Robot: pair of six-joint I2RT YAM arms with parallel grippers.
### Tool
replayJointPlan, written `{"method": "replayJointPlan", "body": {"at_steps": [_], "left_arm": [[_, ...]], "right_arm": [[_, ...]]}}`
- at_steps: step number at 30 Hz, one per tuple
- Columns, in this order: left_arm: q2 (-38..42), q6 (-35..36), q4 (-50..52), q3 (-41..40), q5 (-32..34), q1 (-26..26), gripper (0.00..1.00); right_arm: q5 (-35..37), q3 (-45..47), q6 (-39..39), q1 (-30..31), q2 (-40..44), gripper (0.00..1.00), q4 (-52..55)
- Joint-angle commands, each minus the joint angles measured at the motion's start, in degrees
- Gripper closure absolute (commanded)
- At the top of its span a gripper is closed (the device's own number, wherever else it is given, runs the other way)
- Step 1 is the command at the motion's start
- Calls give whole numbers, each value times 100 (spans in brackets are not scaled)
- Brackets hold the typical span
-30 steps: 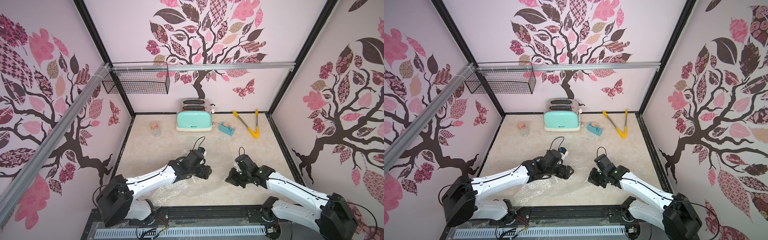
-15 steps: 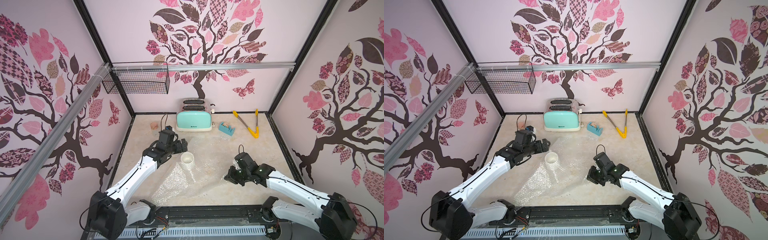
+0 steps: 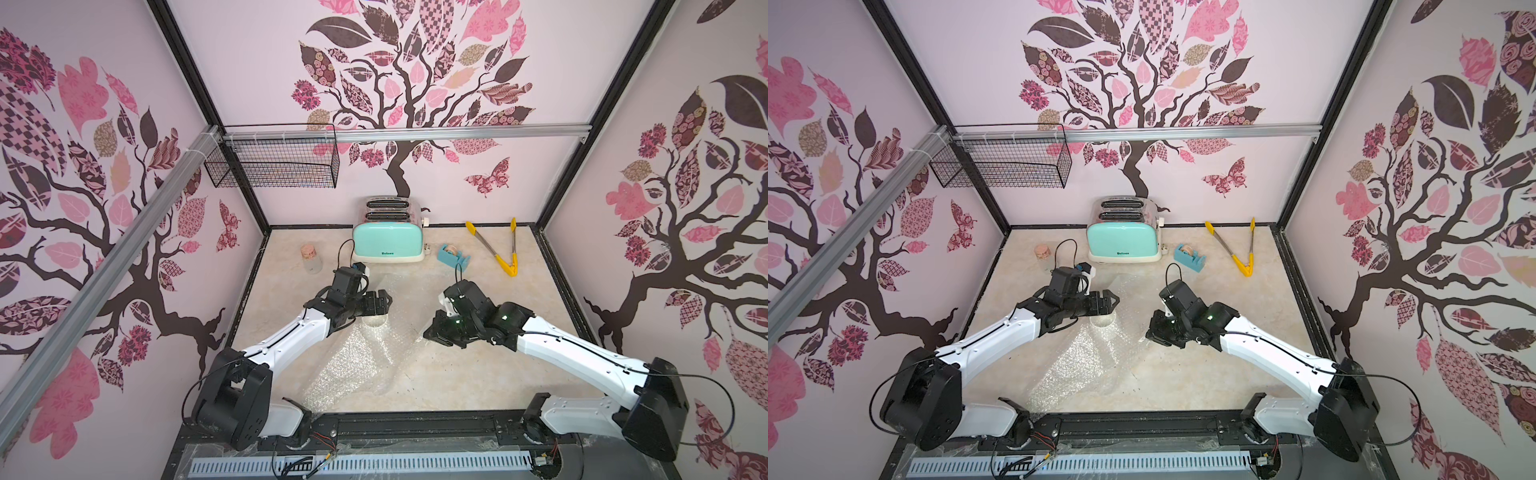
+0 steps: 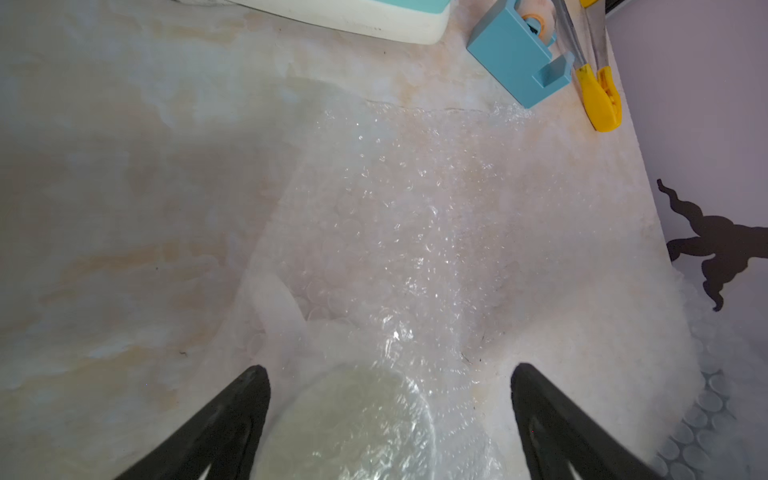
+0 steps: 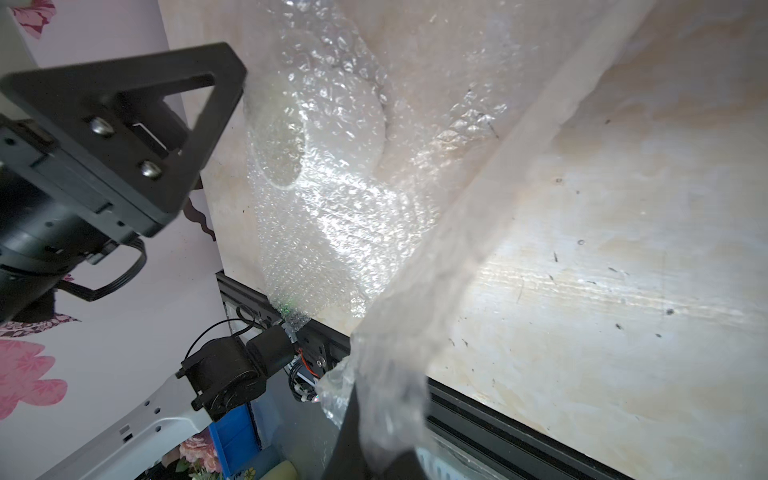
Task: Wrap mugs in bubble wrap
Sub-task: Wrap the mug in bubble wrap.
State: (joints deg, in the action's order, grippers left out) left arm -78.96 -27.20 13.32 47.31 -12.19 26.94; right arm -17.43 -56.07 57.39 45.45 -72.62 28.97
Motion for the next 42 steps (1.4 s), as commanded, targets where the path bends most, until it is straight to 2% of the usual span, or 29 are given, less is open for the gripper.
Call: {"method": "replayJointPlan", "body": {"at_steps": [1, 15, 19, 22, 26, 28, 30, 32, 35, 38, 42], "left_arm": [[178, -69, -235, -261, -59, 7, 5], [833, -521, -699, -610, -740, 57, 6], [1482, -634, -329, -518, -470, 48, 5], [1910, -724, 51, -439, 105, -72, 4], [2111, -999, 429, -479, 494, -875, 3], [1871, -982, 430, -460, 496, -1219, 8], [1355, -893, 420, -357, 485, -1373, 26], [816, -781, 432, -244, 529, -1388, 40], [113, -610, 203, -191, 288, -1385, 53], [-127, -530, -41, -229, -52, -1234, 63], [111, -478, -24, -298, 162, -698, 64]], "right_arm": [[-99, -468, -53, 34, -345, 100, 83], [-340, -1682, 273, 87, -1483, 100, -490], [-383, -1828, 291, 87, -1619, 100, -522], [-353, -1911, 257, 87, -1683, 100, -481], [-331, -2019, 225, 87, -1750, 100, -441], [-331, -2073, 212, 87, -1819, 100, -429], [-329, -2117, 214, 87, -1901, 100, -436], [-331, -2176, 216, 87, -1989, 100, -445], [-303, -2319, 212, 87, -2172, 100, -454], [-281, -2483, 228, 87, -2360, 100, -454], [-252, -2698, 283, 87, -2608, 100, -485]]}}
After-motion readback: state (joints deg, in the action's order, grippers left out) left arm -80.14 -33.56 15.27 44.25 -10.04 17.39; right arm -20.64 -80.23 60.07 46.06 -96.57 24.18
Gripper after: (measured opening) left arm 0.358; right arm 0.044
